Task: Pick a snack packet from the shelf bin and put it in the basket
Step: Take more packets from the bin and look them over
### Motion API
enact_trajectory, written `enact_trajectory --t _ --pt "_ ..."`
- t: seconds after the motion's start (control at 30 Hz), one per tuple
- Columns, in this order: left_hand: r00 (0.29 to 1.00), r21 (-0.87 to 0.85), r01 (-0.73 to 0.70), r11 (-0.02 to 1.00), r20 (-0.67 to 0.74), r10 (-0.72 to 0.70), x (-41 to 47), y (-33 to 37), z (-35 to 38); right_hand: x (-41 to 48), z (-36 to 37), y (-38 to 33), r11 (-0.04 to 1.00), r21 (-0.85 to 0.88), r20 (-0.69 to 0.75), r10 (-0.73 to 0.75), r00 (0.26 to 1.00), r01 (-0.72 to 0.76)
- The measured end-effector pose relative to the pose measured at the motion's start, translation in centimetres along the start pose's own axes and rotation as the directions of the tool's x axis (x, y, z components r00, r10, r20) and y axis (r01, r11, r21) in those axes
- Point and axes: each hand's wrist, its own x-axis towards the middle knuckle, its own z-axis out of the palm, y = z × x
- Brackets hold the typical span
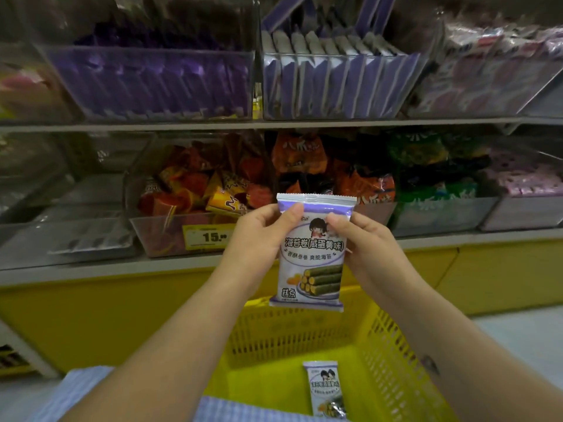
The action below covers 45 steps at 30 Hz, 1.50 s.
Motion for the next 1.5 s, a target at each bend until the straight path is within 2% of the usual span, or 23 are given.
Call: enact_trajectory --t 0.17,0.27,0.53,0.67,0.73,0.8,0.9,0.97,1.07,1.2,1.5 --pt "0.995 -0.063 0.104 0.993 0.001 -0.104 1.2 -0.8 -0.6 1.6 0.2 0.7 0.977 0.163 0.039 0.136 0.990 -0.140" --pt "0.992 -0.042 0.125 0.991 -0.008 -0.125 1.9 -1.4 -0.9 2.2 0.0 1.6 0.964 0.186 -0.012 0.193 0.981 -0.187" --pt "0.985 -0.011 0.173 0.985 0.023 -0.173 3.3 -2.3 -1.3 3.3 -1.1 2.8 0.985 0.081 -0.070 0.158 0.985 -0.152" --pt "0.989 -0.020 0.142 0.990 0.053 -0.141 3.5 -2.5 -1.0 3.5 -1.5 2.7 0.992 0.041 -0.091 0.122 0.988 -0.119" --pt "0.992 -0.022 0.118 0.993 0.044 -0.117 3.5 -2.6 -0.9 3.4 -1.7 2.6 0.996 0.011 -0.050 0.086 0.995 -0.085" --pt "0.995 -0.047 0.099 0.994 0.026 -0.098 3.6 -2.4 -0.9 3.2 -2.0 2.3 0.996 -0.029 0.061 0.087 0.994 -0.085" --pt "0.996 -0.111 0.084 0.990 -0.001 -0.085 3.8 -2.0 -1.2 2.5 -2.7 1.8 0.969 -0.125 0.281 0.240 0.929 -0.213" --pt "0.994 -0.152 0.107 0.983 -0.003 -0.109 3.8 -1.8 -1.5 2.1 -3.0 1.6 0.938 -0.165 0.346 0.345 0.873 -0.305" --pt "0.978 -0.133 0.203 0.970 0.083 -0.194 3.8 -1.5 -2.0 1.9 -3.2 1.7 0.924 -0.112 0.319 0.383 0.867 -0.367" --pt "0.893 -0.025 0.360 0.933 0.300 -0.336 3.2 -1.6 -2.4 2.3 -2.9 1.4 0.925 0.070 0.302 0.338 0.892 -0.374" --pt "0.854 -0.038 0.290 0.956 0.462 -0.241 3.2 -1.9 -3.1 2.8 -2.7 0.7 0.923 0.189 0.262 0.281 0.923 -0.335"
